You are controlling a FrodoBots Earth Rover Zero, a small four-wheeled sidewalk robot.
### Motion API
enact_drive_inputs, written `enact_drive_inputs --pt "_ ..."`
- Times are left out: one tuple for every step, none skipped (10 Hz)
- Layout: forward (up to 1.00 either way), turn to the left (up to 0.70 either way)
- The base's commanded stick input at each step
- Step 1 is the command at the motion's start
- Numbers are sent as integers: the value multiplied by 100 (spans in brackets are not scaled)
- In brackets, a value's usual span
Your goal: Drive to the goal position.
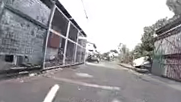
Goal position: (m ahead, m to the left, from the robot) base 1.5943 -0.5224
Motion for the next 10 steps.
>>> enact_drive_inputs --pt "70 0" --pt "70 0" --pt "70 0" --pt "70 0" --pt "70 0" --pt "70 0" --pt "70 0" --pt "70 0" --pt "70 -3" --pt "70 -8"
